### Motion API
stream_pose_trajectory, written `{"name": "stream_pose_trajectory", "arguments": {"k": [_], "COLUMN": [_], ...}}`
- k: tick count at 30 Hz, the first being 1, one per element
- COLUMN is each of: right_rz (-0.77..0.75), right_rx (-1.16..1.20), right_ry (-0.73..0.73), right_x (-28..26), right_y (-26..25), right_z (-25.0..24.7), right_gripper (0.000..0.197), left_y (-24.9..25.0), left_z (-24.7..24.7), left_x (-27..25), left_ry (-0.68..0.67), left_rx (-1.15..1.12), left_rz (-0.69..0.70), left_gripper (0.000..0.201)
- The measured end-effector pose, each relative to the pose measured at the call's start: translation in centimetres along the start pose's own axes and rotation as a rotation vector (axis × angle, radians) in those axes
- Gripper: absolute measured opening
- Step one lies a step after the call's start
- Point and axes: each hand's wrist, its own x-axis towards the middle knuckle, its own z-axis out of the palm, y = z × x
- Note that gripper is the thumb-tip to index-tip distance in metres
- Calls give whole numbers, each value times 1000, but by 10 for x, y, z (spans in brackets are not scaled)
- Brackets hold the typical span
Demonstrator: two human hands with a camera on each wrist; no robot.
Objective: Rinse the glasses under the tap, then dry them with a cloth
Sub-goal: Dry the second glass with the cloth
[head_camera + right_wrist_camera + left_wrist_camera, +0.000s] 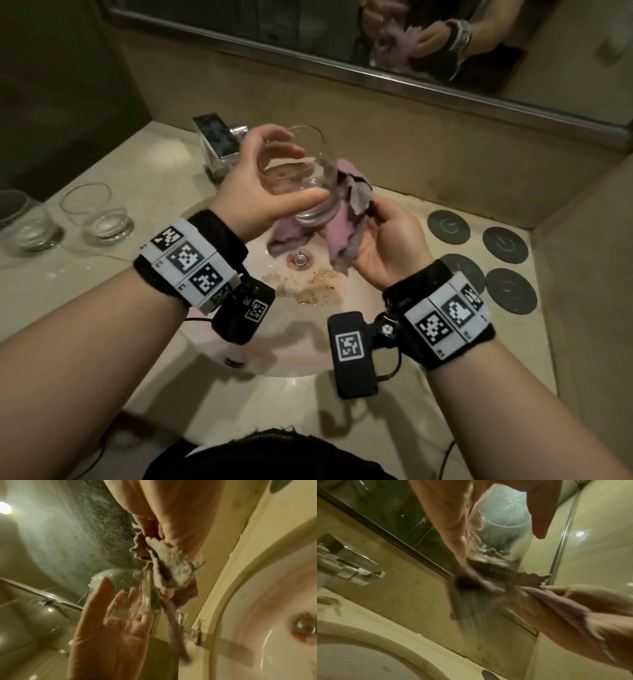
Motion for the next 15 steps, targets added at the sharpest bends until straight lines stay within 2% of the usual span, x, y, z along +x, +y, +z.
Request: {"name": "stream_pose_trajectory", "arguments": {"k": [3, 6, 8, 12, 15], "right_rz": [16, -73, -135, -154, -166], "right_rx": [-91, -215, -366, -753, -891], "right_ry": [37, 156, 234, 183, 171], "right_x": [-9, -9, -6, 4, 9], "right_y": [-10, -27, -30, -14, -4], "right_z": [-10, -12, -4, 25, 41], "right_gripper": [44, 40, 31, 19, 11], "left_y": [-6, -12, -12, -9, -5], "left_z": [-15, -28, -33, -33, -39], "left_x": [3, 0, -5, -11, -11], "left_ry": [26, -15, -135, -426, -459], "left_rx": [-3, -177, -360, -464, -486], "left_rz": [-19, -155, -252, -272, -252], "left_gripper": [73, 77, 86, 84, 80]}}
